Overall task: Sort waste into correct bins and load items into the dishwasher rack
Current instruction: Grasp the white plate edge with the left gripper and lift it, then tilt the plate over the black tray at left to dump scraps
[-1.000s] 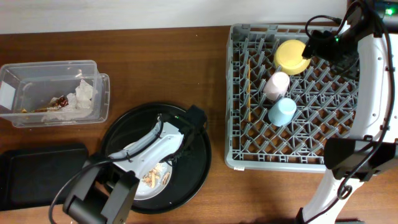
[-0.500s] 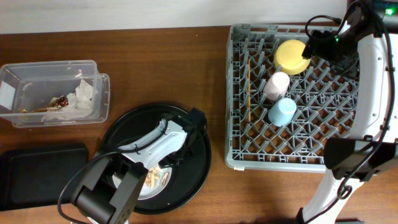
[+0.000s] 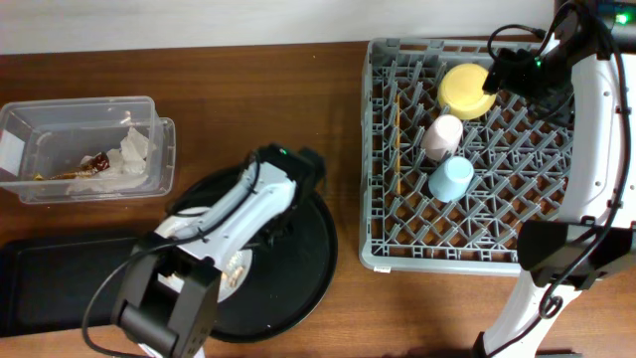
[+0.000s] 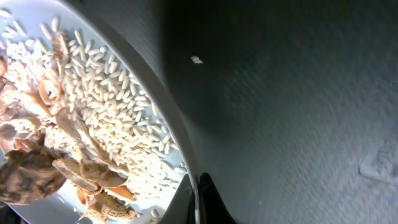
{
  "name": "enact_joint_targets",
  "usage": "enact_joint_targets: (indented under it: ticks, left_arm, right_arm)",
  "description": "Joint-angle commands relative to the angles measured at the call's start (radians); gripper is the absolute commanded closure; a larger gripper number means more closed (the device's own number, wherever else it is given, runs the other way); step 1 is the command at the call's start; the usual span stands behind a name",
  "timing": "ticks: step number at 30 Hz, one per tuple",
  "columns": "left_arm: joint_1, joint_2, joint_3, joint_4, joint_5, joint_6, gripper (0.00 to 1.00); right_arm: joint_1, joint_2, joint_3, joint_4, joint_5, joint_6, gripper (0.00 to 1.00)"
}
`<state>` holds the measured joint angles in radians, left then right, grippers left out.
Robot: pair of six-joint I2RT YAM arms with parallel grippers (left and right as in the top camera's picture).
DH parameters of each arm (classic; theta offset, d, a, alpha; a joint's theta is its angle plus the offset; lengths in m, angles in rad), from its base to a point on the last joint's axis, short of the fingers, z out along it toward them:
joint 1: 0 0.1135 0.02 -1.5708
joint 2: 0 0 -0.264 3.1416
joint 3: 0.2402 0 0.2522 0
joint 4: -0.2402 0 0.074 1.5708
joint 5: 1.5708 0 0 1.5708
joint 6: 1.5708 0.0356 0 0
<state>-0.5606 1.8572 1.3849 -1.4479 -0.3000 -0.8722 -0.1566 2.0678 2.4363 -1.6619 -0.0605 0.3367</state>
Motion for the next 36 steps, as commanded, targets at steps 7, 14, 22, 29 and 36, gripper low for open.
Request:
enact_joint_targets:
  ticks: [7,14,22,29,36]
  left_arm:
    - [0.449,-0.012,0.233,-0.008,0.073,0.212,0.99]
    - [0.804,-0.04,0.244,0.071,0.331,0.348,0.99]
    - [1.093,-0.04,0.244,0.113,0.561,0.463,0.99]
    - [1.318,-0.04,0.243,0.146,0.97,0.584,0.99]
    - [1.51,-0.04,0.243,0.135,1.218,0.669,0.99]
  right_arm:
    - [-0.002,-0.001,0.002,0.001,0.01,0.005,0.02]
    - [-0.002,-0.001,0.002,0.001,0.01,0.005,0.02]
    - [-0.002,-0.001,0.002,0.001,0.01,0.005,0.02]
    - [-0.002,-0.001,0.002,0.001,0.01,0.005,0.02]
    - [-0.002,-0.001,0.002,0.001,0.009,0.005,0.02]
